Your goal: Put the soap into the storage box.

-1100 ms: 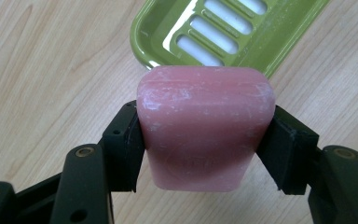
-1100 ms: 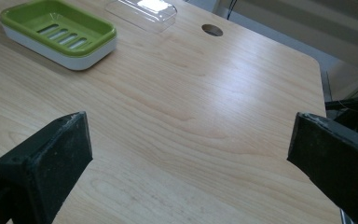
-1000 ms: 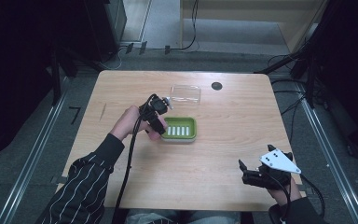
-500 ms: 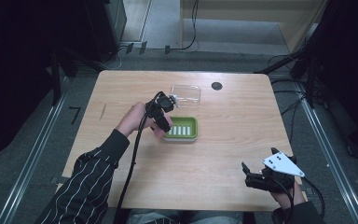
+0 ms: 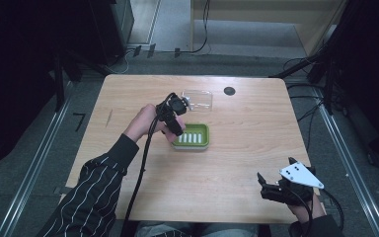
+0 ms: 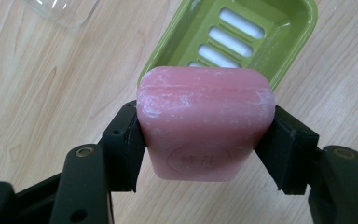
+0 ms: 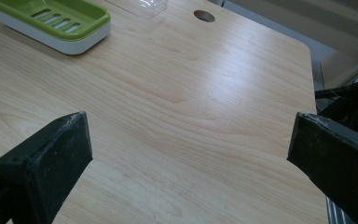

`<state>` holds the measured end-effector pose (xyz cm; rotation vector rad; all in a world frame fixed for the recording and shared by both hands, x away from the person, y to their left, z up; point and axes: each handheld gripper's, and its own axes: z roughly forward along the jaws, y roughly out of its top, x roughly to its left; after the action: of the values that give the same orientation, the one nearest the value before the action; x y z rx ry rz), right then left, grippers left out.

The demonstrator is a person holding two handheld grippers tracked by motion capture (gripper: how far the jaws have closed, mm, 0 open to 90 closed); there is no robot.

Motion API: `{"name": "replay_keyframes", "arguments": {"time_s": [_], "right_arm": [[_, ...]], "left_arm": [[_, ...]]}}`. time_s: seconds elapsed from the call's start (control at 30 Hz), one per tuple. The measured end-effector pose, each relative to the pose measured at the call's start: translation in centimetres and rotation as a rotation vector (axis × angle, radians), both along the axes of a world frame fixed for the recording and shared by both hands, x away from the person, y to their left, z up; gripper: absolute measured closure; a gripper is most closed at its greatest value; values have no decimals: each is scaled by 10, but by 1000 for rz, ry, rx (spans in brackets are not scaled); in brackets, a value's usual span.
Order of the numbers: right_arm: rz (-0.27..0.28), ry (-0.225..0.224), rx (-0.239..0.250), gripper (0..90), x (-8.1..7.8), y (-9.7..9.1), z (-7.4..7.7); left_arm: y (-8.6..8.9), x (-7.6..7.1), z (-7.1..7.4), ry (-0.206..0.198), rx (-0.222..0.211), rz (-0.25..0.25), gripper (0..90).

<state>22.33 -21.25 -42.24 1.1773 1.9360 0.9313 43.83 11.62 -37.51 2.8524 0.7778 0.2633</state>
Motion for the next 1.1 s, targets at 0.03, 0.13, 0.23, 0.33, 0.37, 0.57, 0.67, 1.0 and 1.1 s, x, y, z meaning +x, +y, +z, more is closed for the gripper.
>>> {"name": "replay_keyframes", "arguments": {"time_s": [0.03, 0.13, 0.23, 0.33, 0.37, 0.57, 0.67, 1.0, 1.1], "right_arm": [[0, 0, 0, 0, 0, 0, 0], [0, 1, -1, 0, 0, 0, 0], [-2, -1, 1, 0, 0, 0, 0], [-2, 0, 0, 0, 0, 0, 0], [-2, 0, 0, 0, 0, 0, 0], [0, 1, 0, 0, 0, 0, 0], [1, 1, -1, 0, 0, 0, 0], [0, -1, 1, 0, -1, 0, 0], [1, 0, 0, 0, -1, 0, 0]], "left_arm": [[-2, 1, 0, -1, 5, -5, 390], [-6, 2, -3, 1, 5, -14, 390], [-11, 3, -5, -4, 12, -22, 390], [-14, 4, -6, 2, 17, -31, 390], [-15, 5, -7, 5, 21, -34, 389], [-24, 6, -12, -8, 74, -62, 389], [-28, 6, -16, -2, 76, -68, 389], [-37, 8, -28, 15, 68, -97, 389], [-37, 9, -31, 10, 61, -101, 389]]}}
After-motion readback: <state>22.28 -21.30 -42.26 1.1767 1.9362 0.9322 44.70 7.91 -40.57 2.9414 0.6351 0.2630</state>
